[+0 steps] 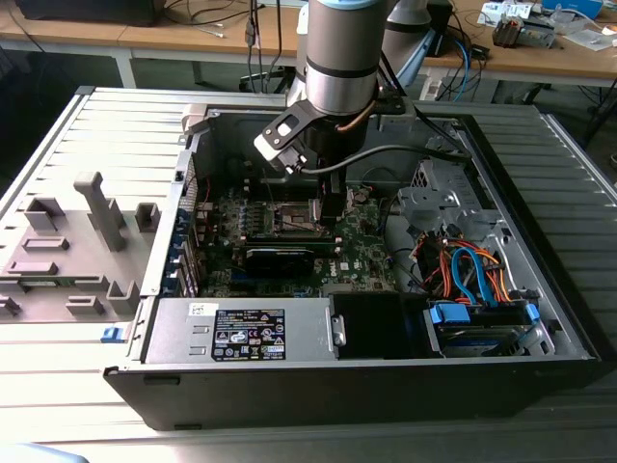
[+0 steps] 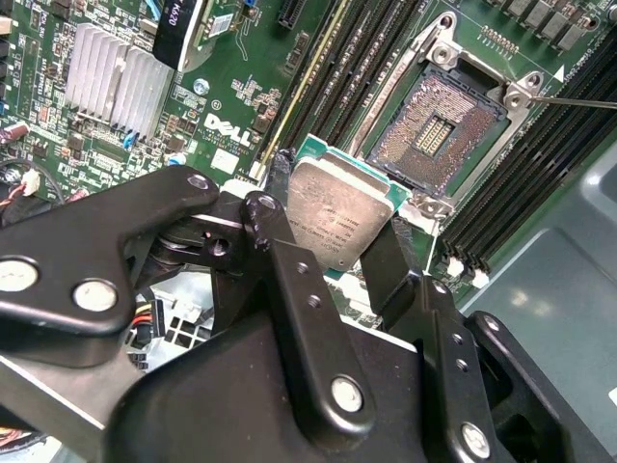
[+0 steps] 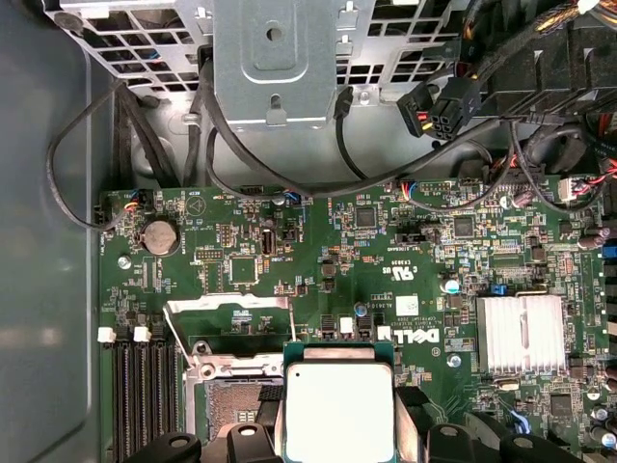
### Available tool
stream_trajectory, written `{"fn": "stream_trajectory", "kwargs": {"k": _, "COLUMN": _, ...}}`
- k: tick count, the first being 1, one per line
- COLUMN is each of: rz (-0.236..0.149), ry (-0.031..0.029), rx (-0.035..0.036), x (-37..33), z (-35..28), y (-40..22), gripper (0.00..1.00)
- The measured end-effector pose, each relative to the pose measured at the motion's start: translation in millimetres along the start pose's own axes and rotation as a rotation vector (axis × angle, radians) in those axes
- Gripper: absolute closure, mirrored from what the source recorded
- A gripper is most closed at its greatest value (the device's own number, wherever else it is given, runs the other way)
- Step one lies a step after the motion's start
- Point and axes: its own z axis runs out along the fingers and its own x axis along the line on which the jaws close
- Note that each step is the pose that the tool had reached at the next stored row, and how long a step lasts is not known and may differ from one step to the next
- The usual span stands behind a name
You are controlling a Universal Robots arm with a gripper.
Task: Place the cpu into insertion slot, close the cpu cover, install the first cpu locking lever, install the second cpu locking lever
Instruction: 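Place the cpu into insertion slot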
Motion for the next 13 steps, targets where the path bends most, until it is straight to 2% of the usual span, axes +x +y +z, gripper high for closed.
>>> {"fn": "stream_trajectory", "kwargs": {"k": 13, "rz": 0.000, "ry": 0.0002, "rx": 0.0002, "x": 1.2, "z": 0.5, "y": -1.4, "gripper": 0.45}}
